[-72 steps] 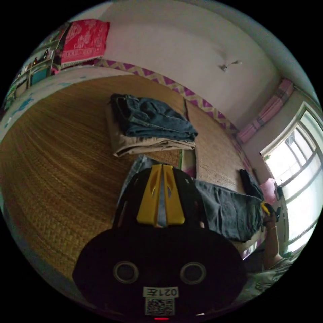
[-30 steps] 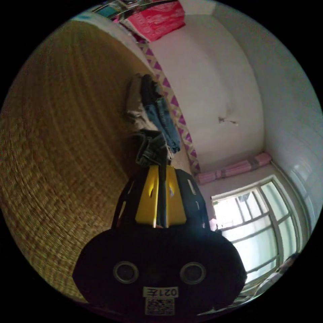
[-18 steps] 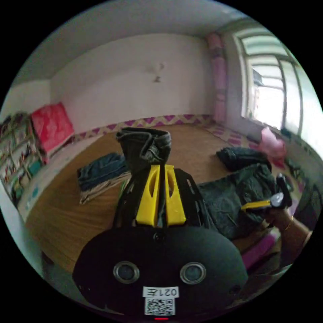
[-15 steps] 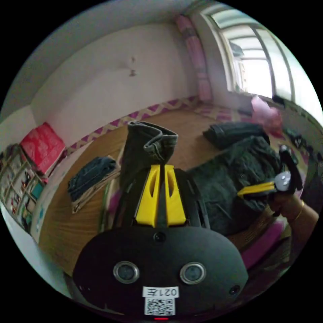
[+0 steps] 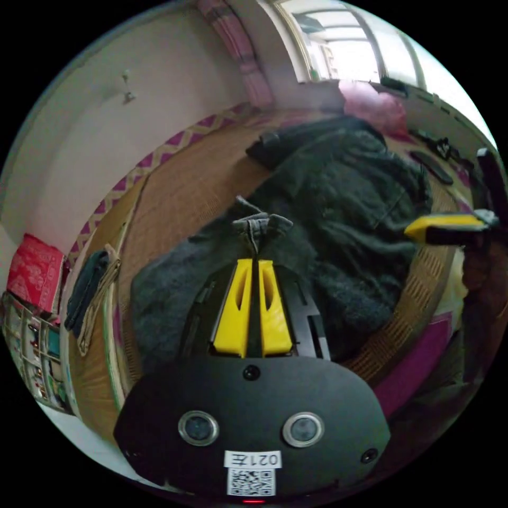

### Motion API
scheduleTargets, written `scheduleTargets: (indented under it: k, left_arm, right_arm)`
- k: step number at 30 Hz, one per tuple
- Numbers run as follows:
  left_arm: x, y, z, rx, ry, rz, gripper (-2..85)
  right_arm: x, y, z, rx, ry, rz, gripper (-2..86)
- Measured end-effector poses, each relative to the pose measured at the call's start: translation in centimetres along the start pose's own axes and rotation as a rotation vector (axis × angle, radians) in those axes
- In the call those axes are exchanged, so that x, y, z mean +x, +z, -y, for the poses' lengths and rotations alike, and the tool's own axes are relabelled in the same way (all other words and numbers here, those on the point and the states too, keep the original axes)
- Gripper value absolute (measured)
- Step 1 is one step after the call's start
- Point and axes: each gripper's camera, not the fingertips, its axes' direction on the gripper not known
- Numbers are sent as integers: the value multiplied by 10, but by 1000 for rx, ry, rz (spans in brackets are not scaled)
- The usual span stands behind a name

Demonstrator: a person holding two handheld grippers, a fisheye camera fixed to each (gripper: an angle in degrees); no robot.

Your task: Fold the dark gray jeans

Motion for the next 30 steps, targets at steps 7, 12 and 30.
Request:
scheduleTargets:
  k: [7, 12, 30]
  left_arm:
    - [22, -5, -19, 174, 36, -9, 5]
    - [19, -19, -43, 313, 64, -141, -5]
    - [-137, -53, -194, 259, -310, -271, -10]
  right_arm:
    - [71, -68, -4, 254, 329, -151, 119]
    - [123, -97, -7, 361, 548, -224, 156]
    - [-110, -68, 134, 421, -48, -241, 42]
